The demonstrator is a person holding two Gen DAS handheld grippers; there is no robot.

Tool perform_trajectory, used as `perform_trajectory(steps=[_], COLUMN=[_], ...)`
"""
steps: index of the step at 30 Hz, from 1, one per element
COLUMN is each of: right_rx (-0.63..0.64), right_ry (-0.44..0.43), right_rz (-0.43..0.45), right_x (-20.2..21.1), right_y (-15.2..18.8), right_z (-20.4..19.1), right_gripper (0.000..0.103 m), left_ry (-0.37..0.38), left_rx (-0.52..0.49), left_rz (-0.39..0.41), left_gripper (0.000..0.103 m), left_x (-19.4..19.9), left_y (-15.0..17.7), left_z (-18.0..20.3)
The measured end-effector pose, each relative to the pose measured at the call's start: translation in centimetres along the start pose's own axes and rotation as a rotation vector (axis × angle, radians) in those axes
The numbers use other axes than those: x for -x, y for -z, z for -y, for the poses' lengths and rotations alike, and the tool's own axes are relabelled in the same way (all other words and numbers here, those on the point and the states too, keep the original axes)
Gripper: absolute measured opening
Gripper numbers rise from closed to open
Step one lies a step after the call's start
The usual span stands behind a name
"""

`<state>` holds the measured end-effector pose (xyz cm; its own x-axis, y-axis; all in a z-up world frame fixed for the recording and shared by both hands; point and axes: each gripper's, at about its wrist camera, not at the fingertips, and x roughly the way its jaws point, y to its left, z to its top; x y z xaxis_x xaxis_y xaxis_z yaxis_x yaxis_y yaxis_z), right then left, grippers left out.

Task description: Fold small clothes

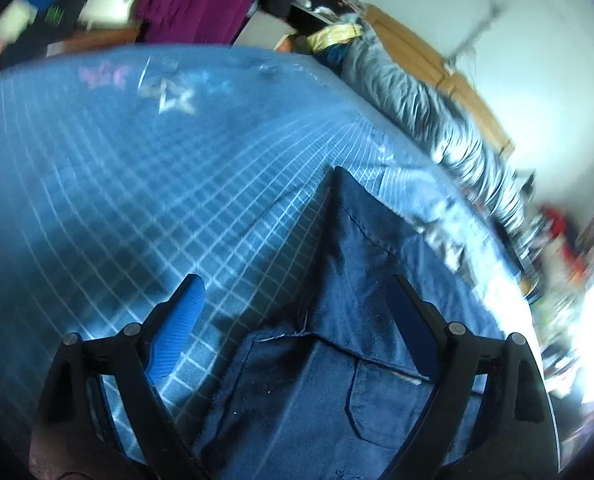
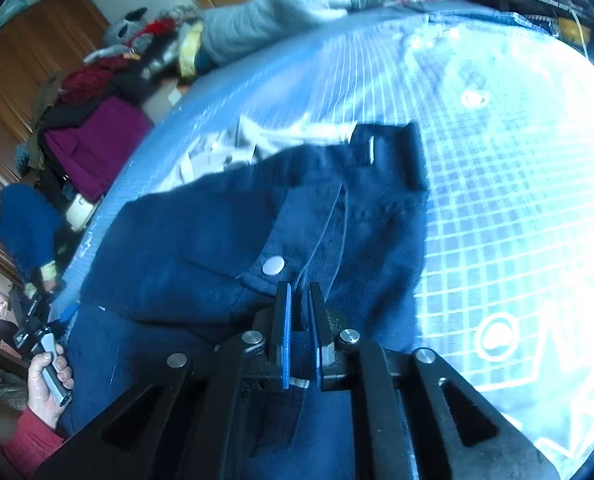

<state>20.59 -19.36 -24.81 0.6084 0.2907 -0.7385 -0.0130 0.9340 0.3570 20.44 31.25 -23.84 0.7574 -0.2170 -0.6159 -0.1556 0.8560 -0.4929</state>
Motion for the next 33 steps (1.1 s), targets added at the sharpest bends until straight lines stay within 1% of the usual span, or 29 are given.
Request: perform_trajectory(steps=[1, 2, 3, 4, 6, 7, 8, 9, 10, 11, 12, 13, 14, 15, 16, 17, 18, 20, 21, 23, 24, 25, 26, 27, 28, 30, 33], right_rx=[0.000, -0.001, 0.000, -0.002, -0.010, -0.012, -0.015, -0.018, -0.019, -0.017, -0.018, -0.022, -0.024, -0.023, -0.021, -0.021, -0.025, -0.039, -0.044, -0.041, -0.038, -0.033, -0.029, -0.025, -0.025, -0.035, -0.084], right_ry=[0.002, 0.004, 0.007, 0.007, 0.003, 0.002, -0.002, -0.007, -0.002, 0.005, 0.006, 0.002, -0.005, -0.002, 0.002, 0.003, 0.005, 0.011, 0.010, 0.019, 0.023, 0.030, 0.034, 0.040, 0.048, 0.063, 0.057], right_rz=[0.007, 0.010, 0.014, 0.015, 0.006, 0.000, -0.009, -0.018, -0.027, -0.034, -0.038, -0.040, -0.041, -0.041, -0.040, -0.037, -0.032, -0.017, -0.009, -0.002, -0.002, -0.008, -0.015, -0.021, -0.029, -0.035, -0.021], right_x=[0.4, 0.6, 0.8, 0.9, 0.6, 0.4, 0.1, -0.2, -0.6, -0.8, -0.9, -0.9, -0.8, -0.7, -0.6, -0.6, -0.4, 0.1, 0.4, 1.0, 1.3, 1.6, 2.0, 2.4, 2.8, 3.9, 5.9], right_y=[0.1, 0.1, 0.2, 0.3, 0.8, 1.0, 1.3, 1.6, 1.9, 2.2, 2.4, 2.6, 2.8, 2.8, 2.9, 2.8, 2.7, 2.6, 2.5, 2.6, 2.7, 2.9, 3.0, 3.3, 3.6, 4.2, 5.4], right_z=[0.0, 0.1, 0.1, 0.1, 0.1, 0.1, -0.1, -0.1, -0.3, -0.4, -0.4, -0.2, -0.1, 0.0, 0.1, 0.3, 0.5, 0.8, 0.9, 0.9, 1.0, 1.2, 1.3, 1.4, 1.7, 2.4, 3.5], right_gripper=[0.014, 0.014, 0.014, 0.014, 0.014, 0.014, 0.014, 0.014, 0.015, 0.015, 0.015, 0.015, 0.015, 0.015, 0.015, 0.015, 0.015, 0.015, 0.015, 0.018, 0.023, 0.026, 0.028, 0.032, 0.034, 0.034, 0.036], left_ry=[0.007, 0.023, 0.027, 0.030, 0.041, 0.007, -0.049, -0.148, -0.154, -0.154, -0.198, -0.220, -0.211, -0.183, -0.154, -0.124, -0.088, 0.016, 0.023, -0.014, -0.061, -0.072, -0.083, -0.114, -0.117, -0.118, -0.157], left_rx=[-0.041, -0.093, -0.140, -0.200, -0.262, -0.272, -0.276, -0.273, -0.250, -0.219, -0.222, -0.219, -0.194, -0.176, -0.183, -0.221, -0.254, -0.272, -0.283, -0.296, -0.282, -0.285, -0.291, -0.288, -0.265, -0.189, -0.108], left_rz=[-0.019, -0.044, -0.059, -0.074, -0.112, -0.150, -0.185, -0.229, -0.234, -0.215, -0.193, -0.154, -0.119, -0.101, -0.081, -0.063, -0.068, -0.124, -0.152, -0.235, -0.281, -0.265, -0.253, -0.260, -0.253, -0.232, -0.192], left_gripper=[0.085, 0.072, 0.064, 0.061, 0.056, 0.055, 0.050, 0.043, 0.039, 0.039, 0.049, 0.049, 0.049, 0.049, 0.049, 0.050, 0.053, 0.058, 0.058, 0.059, 0.056, 0.054, 0.054, 0.054, 0.055, 0.058, 0.059], left_x=[-0.3, -0.8, -1.1, -1.6, -2.7, -3.8, -4.9, -6.4, -6.5, -5.9, -5.1, -4.1, -3.1, -2.6, -2.3, -2.3, -2.9, -5.3, -6.7, -10.5, -12.3, -12.5, -12.1, -11.7, -10.7, -8.1, -3.1], left_y=[-0.1, -0.2, -0.2, -0.2, -0.1, -0.1, 0.0, 0.2, 0.1, -0.3, -0.7, -1.0, -1.4, -1.7, -2.1, -2.6, -2.9, -3.3, -3.2, -3.0, -2.7, -2.8, -2.8, -3.0, -3.4, -3.7, -2.8], left_z=[0.8, 2.0, 2.9, 4.0, 5.3, 5.2, 4.9, 3.8, 3.1, 2.5, 2.4, 2.4, 2.3, 2.4, 3.1, 4.4, 5.9, 7.9, 8.6, 9.2, 8.3, 7.9, 7.8, 7.4, 6.7, 4.4, 0.5])
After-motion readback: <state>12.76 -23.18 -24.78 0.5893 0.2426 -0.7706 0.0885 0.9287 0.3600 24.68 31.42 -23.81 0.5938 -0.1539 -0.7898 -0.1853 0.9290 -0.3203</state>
